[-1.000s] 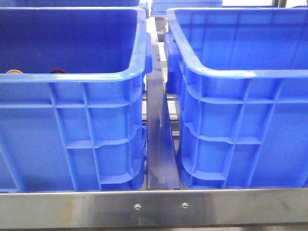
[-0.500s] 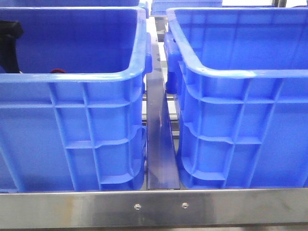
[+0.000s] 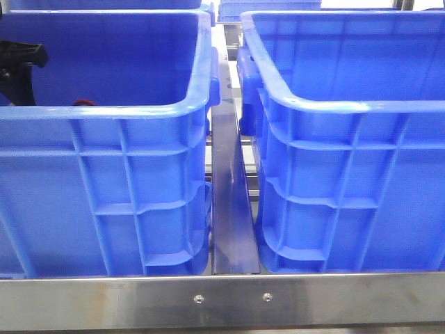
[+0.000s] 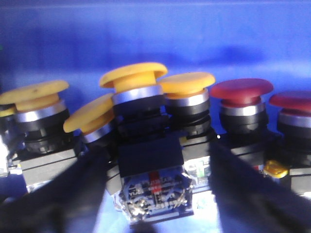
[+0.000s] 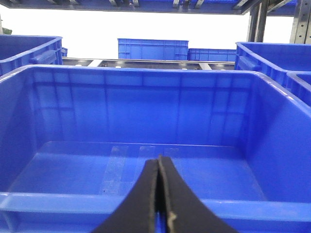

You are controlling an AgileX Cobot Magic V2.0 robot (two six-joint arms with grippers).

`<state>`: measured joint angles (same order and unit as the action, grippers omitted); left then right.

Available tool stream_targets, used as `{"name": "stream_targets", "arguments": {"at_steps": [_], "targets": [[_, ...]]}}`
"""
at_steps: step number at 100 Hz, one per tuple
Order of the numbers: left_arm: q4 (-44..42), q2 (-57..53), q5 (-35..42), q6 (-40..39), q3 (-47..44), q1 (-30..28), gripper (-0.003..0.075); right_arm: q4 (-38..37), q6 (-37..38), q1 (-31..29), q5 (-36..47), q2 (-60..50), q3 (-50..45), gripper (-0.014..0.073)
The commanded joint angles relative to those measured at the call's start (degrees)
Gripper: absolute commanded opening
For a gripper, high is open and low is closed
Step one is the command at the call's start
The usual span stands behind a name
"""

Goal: Pick red and yellow buttons and place in box
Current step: 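Lower the left gripper into the button bin and grasp a yellow-capped button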

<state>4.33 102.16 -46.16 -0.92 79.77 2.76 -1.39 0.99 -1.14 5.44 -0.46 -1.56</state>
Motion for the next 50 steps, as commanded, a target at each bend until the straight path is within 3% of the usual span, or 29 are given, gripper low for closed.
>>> {"name": "stream_targets", "arguments": {"at_steps": [1,30,50], "targets": [[0.81,-2.55,2.0,-0.56,1.81,0.19,0.0334,-0.47,0.0,-0.13,4.61,-1.27,-0.31,-0.0066],[0.81,-2.55,2.02,-0.56,1.81,0.19,0.0176,-0.47,0.0,-0.13,4.61,-1.27,-0.31,-0.0066],[0.81,-3.77,2.63,-0.56,1.81,0.19,0.0169,-0.47,0.0,-0.13,4.61,-1.27,-0.31,-0.0066]]}}
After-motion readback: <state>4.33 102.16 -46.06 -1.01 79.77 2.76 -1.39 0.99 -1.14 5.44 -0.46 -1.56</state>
